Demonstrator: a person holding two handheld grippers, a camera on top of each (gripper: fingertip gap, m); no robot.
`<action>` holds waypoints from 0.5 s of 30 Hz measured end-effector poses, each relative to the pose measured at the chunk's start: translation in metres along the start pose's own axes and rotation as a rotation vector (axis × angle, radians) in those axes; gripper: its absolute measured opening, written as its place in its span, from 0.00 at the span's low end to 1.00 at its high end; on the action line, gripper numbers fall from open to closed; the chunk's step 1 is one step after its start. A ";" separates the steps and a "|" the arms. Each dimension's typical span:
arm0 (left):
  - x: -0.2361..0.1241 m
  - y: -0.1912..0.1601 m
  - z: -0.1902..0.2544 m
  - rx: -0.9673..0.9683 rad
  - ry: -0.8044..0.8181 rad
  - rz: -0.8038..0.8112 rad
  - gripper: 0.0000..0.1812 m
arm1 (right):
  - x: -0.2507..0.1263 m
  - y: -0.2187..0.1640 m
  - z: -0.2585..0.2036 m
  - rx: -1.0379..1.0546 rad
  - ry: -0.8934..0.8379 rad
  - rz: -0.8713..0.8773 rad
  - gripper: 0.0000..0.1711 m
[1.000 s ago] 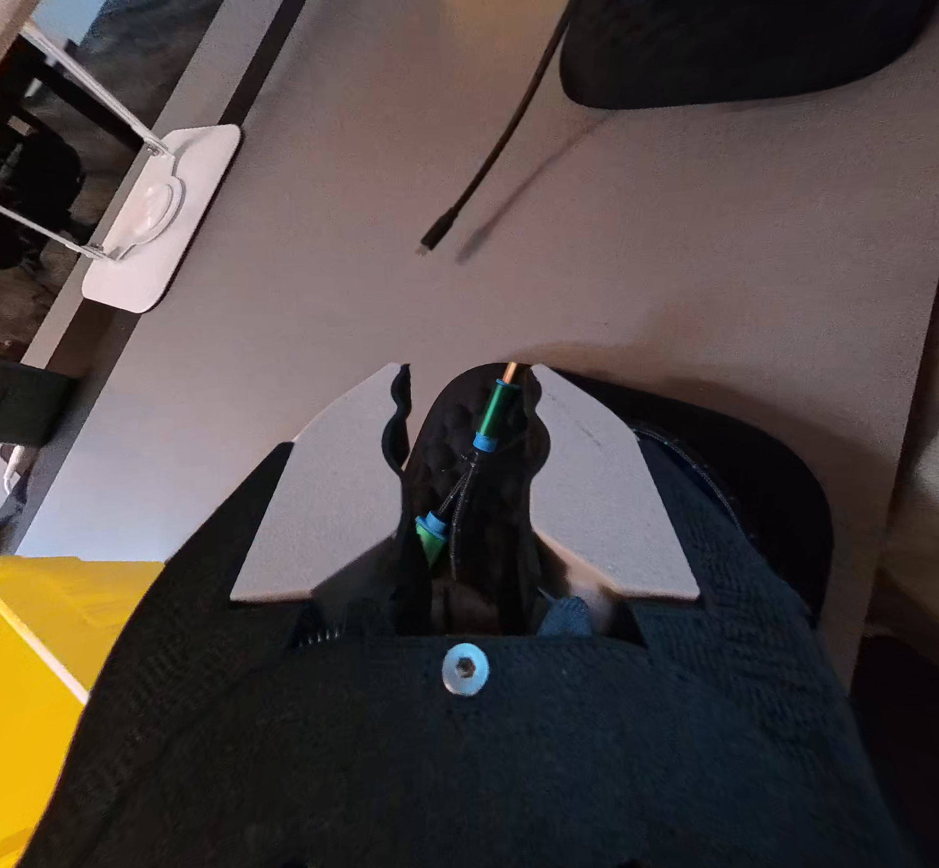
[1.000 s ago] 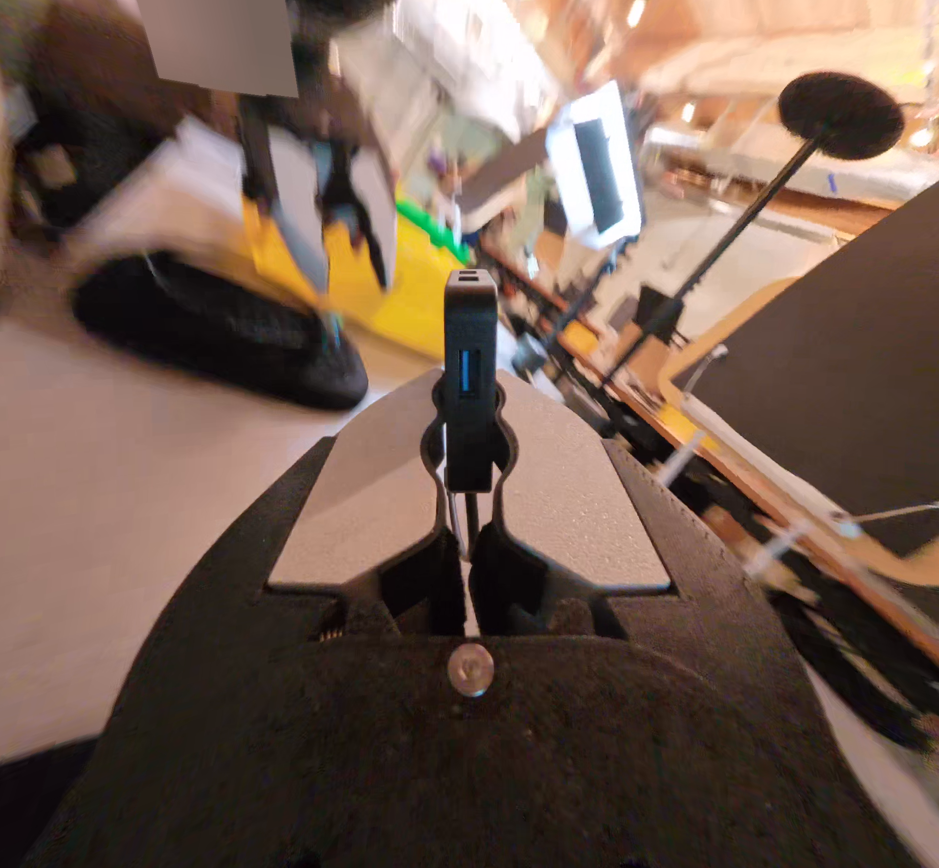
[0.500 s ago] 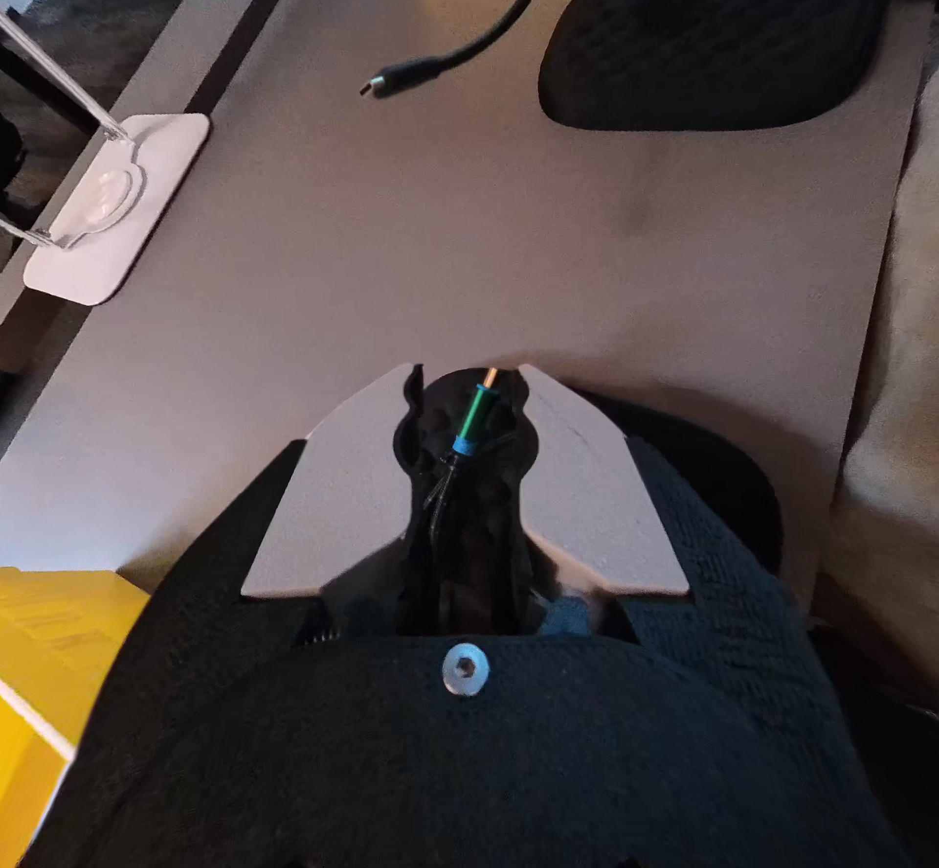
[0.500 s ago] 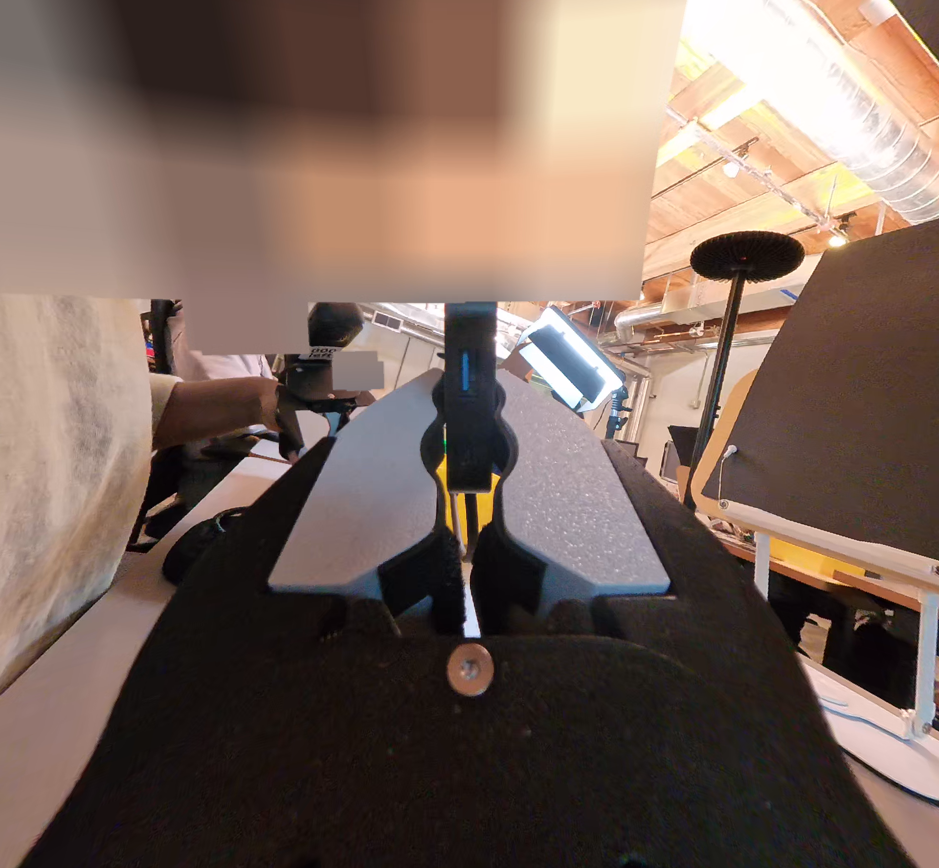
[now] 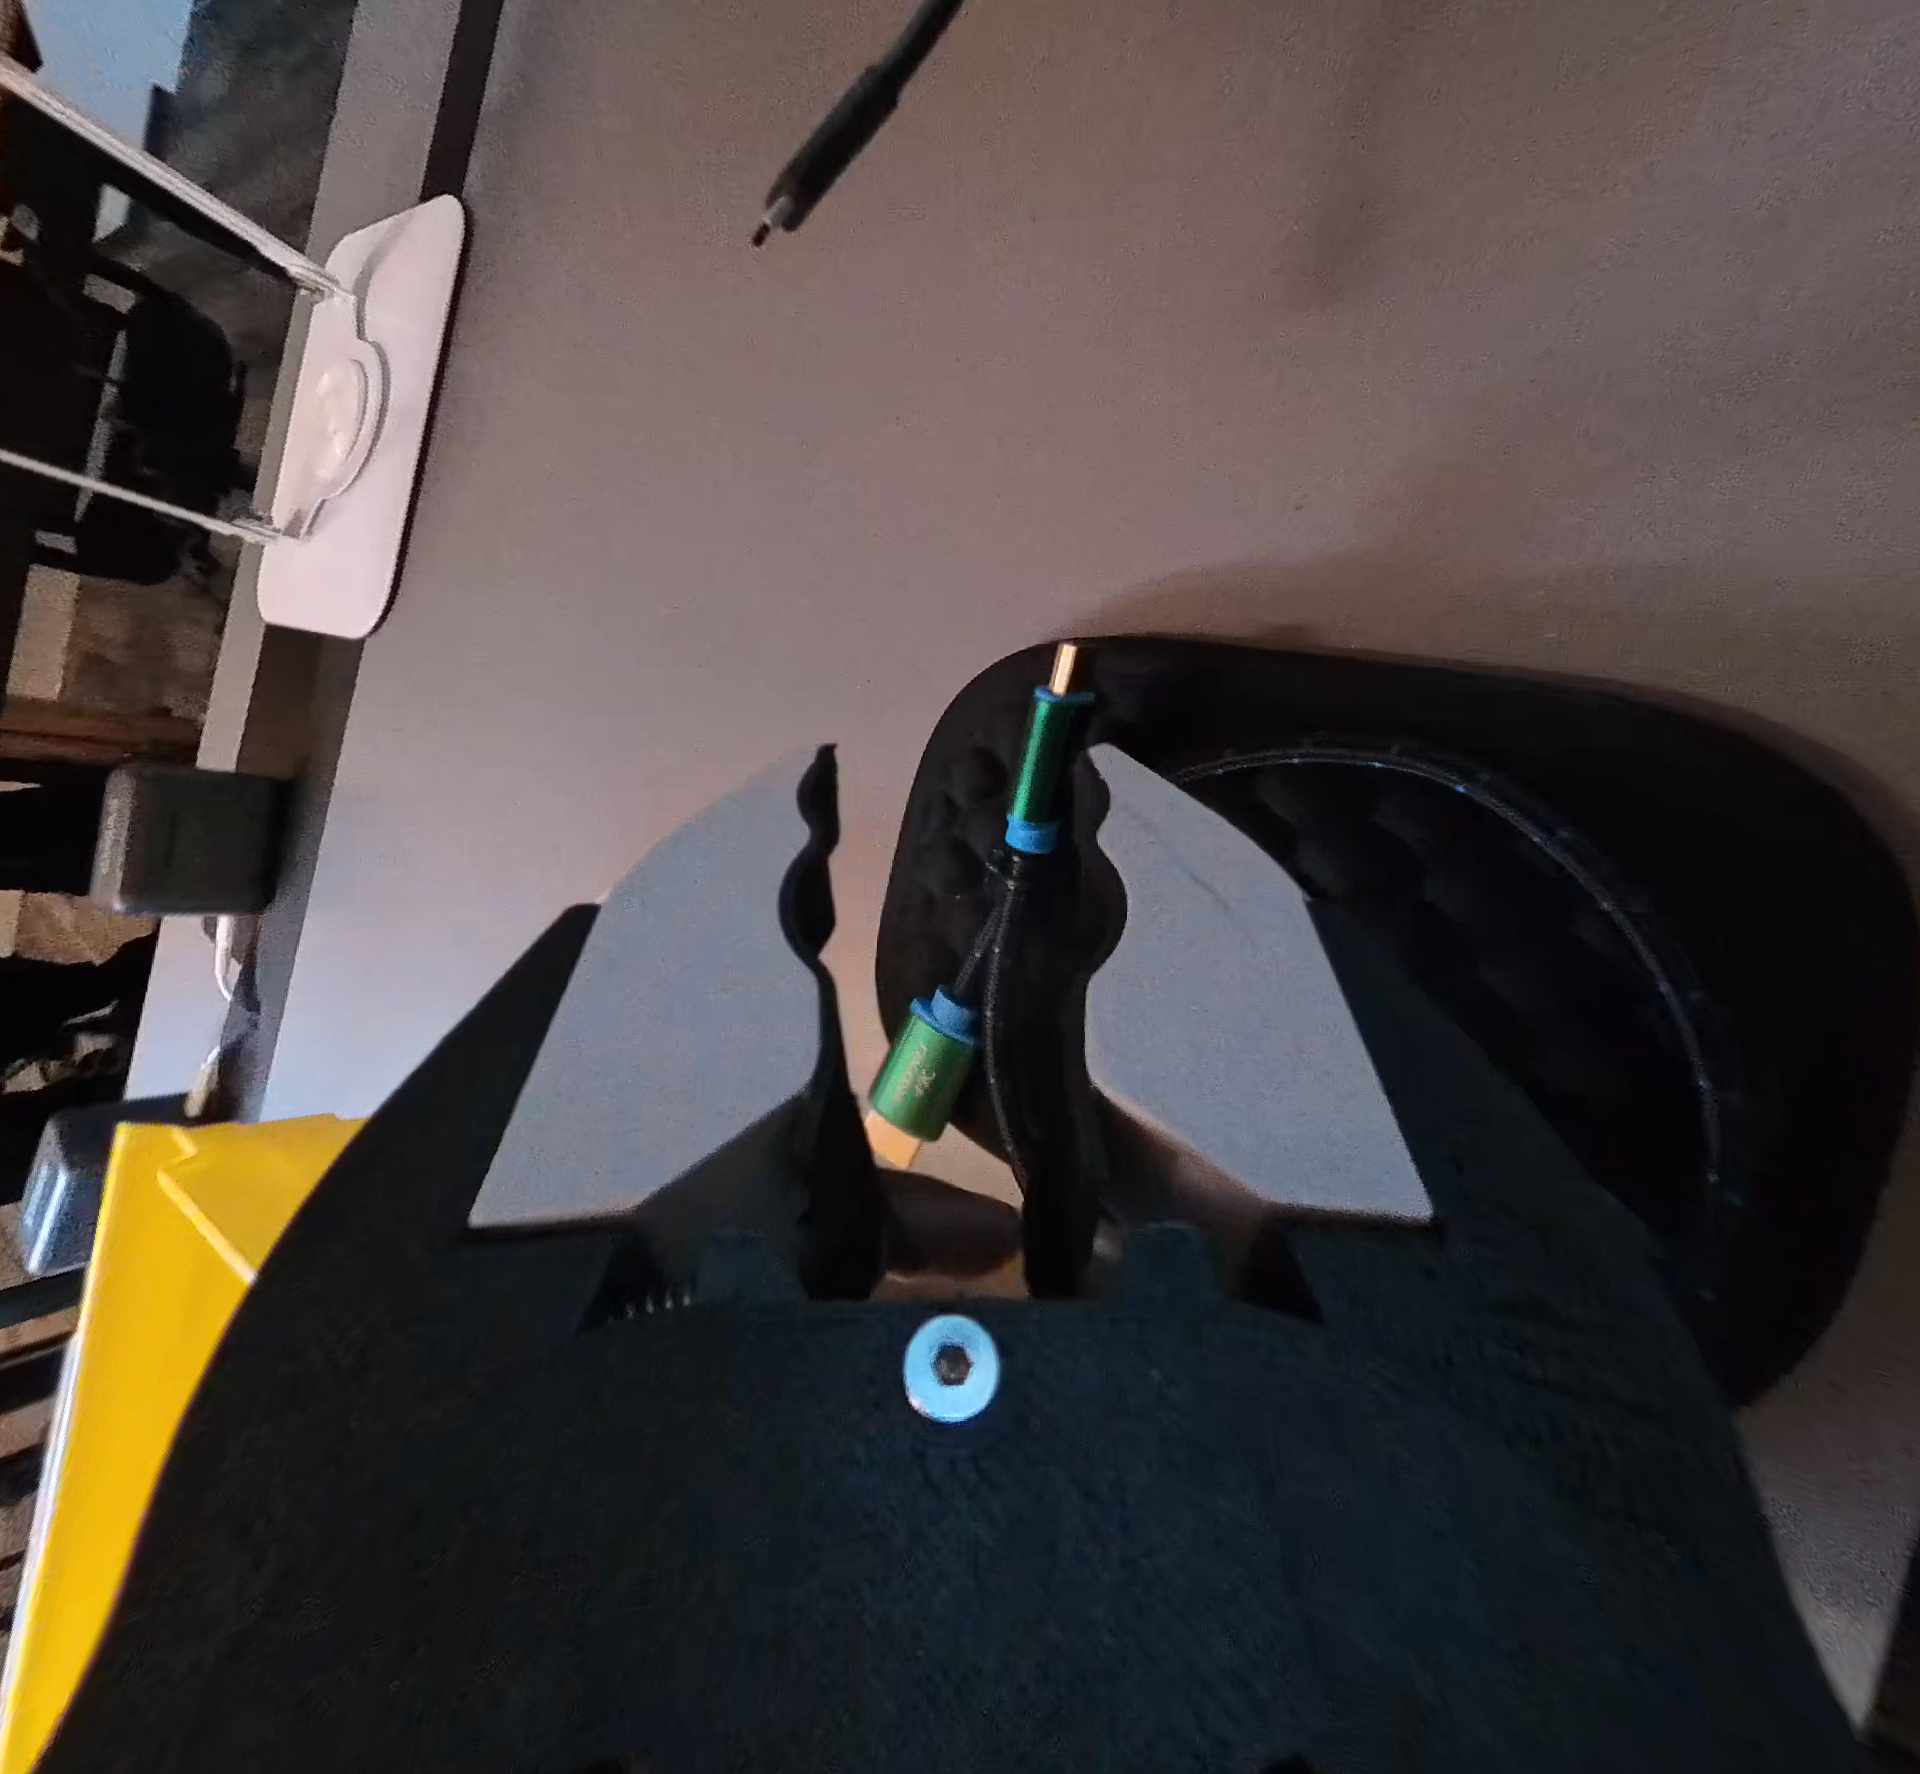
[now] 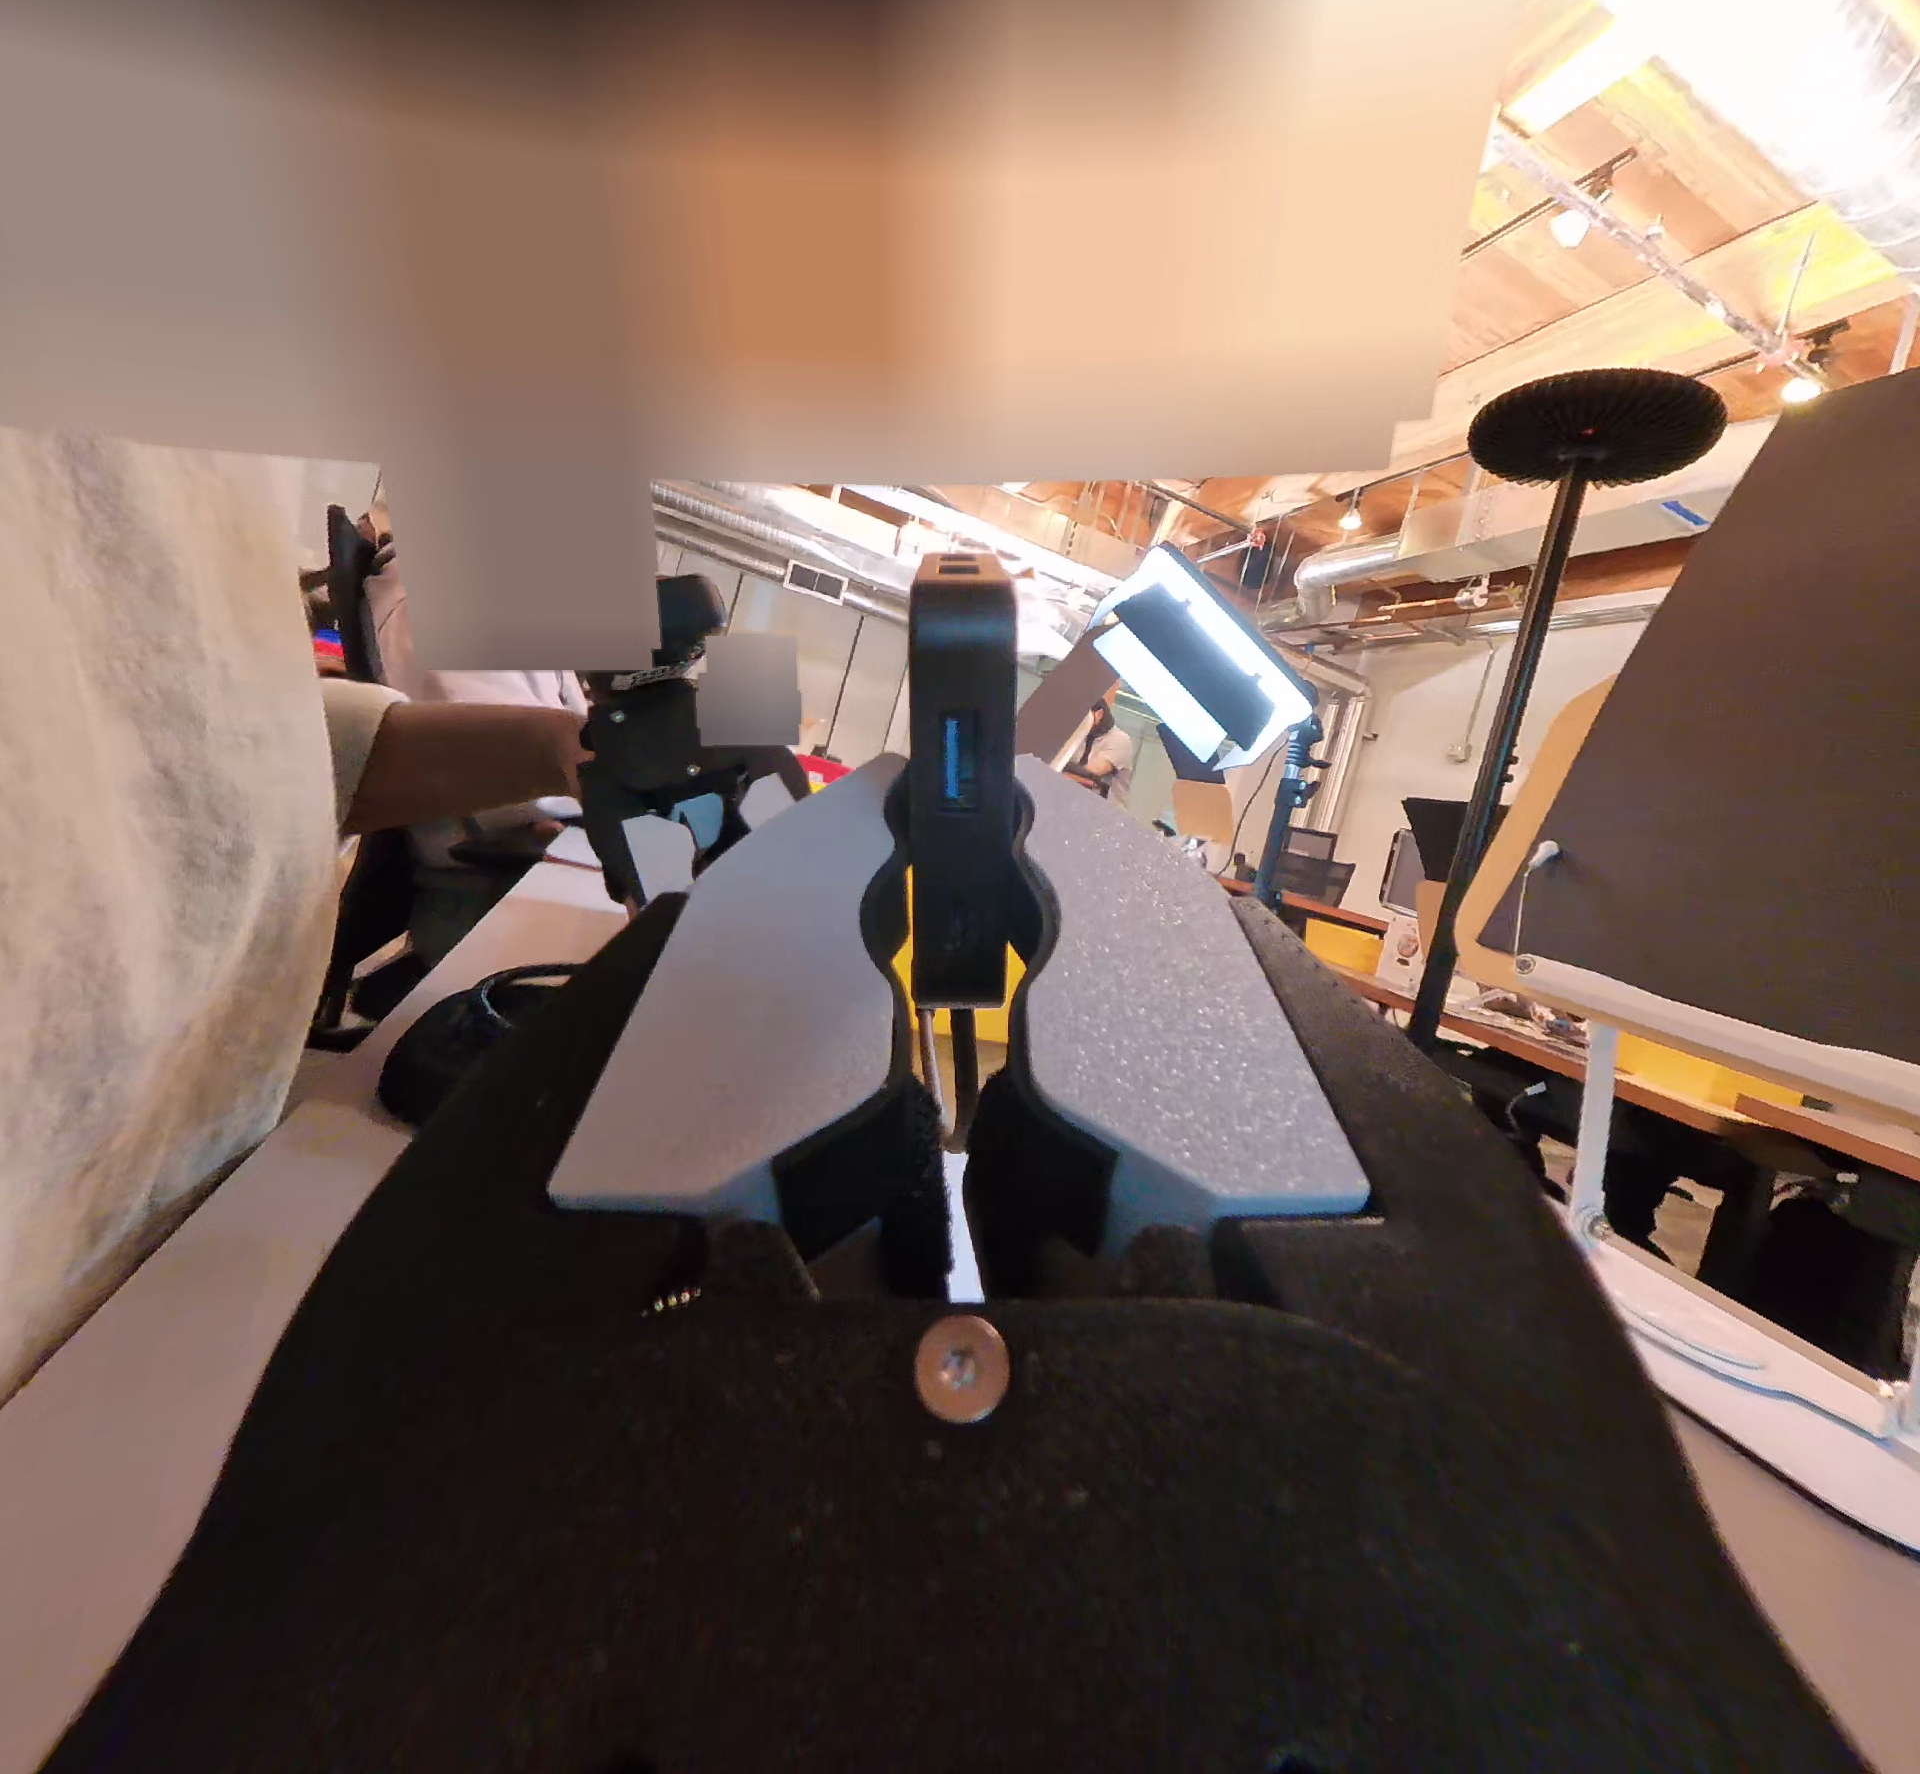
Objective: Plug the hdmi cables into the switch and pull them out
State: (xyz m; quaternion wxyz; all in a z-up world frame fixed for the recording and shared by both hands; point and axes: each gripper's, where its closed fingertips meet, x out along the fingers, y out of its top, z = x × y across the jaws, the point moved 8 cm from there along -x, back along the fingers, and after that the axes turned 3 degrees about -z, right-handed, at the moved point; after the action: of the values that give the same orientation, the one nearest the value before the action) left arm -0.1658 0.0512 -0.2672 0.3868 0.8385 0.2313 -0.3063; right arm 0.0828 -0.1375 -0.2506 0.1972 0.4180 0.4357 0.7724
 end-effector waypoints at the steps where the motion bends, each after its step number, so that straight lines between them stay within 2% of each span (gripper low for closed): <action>1: 0.004 -0.002 -0.002 0.003 0.022 -0.015 0.27 | 0.000 -0.001 -0.001 -0.011 0.002 -0.013 0.08; 5: 0.012 -0.008 0.002 0.011 0.014 -0.046 0.29 | 0.002 -0.003 -0.002 -0.045 -0.002 -0.063 0.08; 9: 0.011 -0.013 0.003 -0.049 -0.034 -0.003 0.22 | 0.004 -0.005 -0.003 -0.043 0.008 -0.079 0.08; 12: 0.021 -0.024 0.005 -0.215 -0.203 0.055 0.20 | 0.005 -0.006 -0.003 -0.033 0.017 -0.081 0.08; 15: 0.032 -0.039 0.002 -0.407 -0.271 0.160 0.15 | 0.005 -0.007 -0.003 -0.033 0.017 -0.089 0.08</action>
State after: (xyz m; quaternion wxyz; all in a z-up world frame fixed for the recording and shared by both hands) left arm -0.1678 0.0778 -0.3100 0.5979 0.7103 0.1673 -0.3316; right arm 0.0771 -0.1322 -0.2546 0.2347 0.3882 0.4428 0.7734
